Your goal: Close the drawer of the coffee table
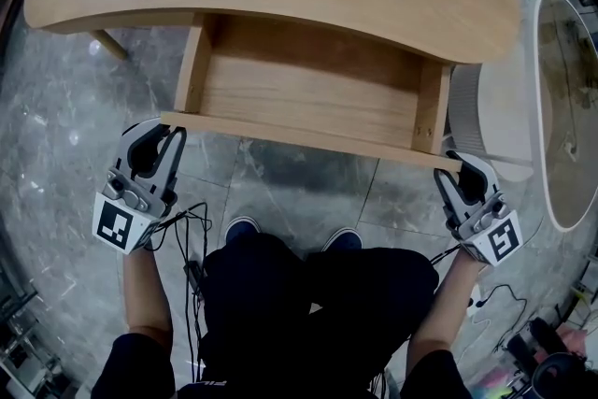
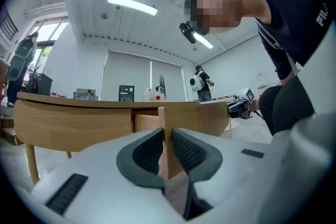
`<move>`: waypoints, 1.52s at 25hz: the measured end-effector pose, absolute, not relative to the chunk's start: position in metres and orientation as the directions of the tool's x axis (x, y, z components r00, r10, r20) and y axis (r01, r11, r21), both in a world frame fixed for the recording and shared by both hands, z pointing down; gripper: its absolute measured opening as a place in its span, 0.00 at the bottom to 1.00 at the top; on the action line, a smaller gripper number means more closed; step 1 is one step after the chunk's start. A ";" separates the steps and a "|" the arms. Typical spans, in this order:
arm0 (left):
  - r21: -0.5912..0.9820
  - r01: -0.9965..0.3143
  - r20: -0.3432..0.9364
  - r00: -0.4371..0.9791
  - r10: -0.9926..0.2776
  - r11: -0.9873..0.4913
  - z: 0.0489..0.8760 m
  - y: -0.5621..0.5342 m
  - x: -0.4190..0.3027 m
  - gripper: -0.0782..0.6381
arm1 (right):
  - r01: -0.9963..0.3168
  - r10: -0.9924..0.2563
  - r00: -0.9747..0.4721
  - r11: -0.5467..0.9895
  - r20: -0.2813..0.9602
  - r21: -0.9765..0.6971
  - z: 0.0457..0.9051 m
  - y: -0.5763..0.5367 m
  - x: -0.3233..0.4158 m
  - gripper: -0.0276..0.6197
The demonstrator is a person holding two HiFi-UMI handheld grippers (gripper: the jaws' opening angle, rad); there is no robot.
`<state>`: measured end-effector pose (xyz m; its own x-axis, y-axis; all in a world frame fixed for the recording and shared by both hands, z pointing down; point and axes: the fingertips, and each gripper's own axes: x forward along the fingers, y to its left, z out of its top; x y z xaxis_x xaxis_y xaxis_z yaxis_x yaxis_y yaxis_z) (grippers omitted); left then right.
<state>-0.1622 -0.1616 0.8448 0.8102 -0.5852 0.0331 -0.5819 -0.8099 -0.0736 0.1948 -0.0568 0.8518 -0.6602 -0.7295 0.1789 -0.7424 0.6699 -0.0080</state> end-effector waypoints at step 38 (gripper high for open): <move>-0.056 -0.839 0.089 0.536 -0.840 -0.541 0.844 -0.215 -0.144 0.21 | -0.947 -0.942 -0.231 0.275 0.242 0.166 0.853 -0.109 0.219 0.28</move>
<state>-0.1442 -0.2152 0.8441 0.5358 -0.8397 0.0887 -0.8389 -0.5413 -0.0564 0.2195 -0.1089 0.8533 -0.2312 -0.9424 0.2419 -0.9470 0.2750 0.1662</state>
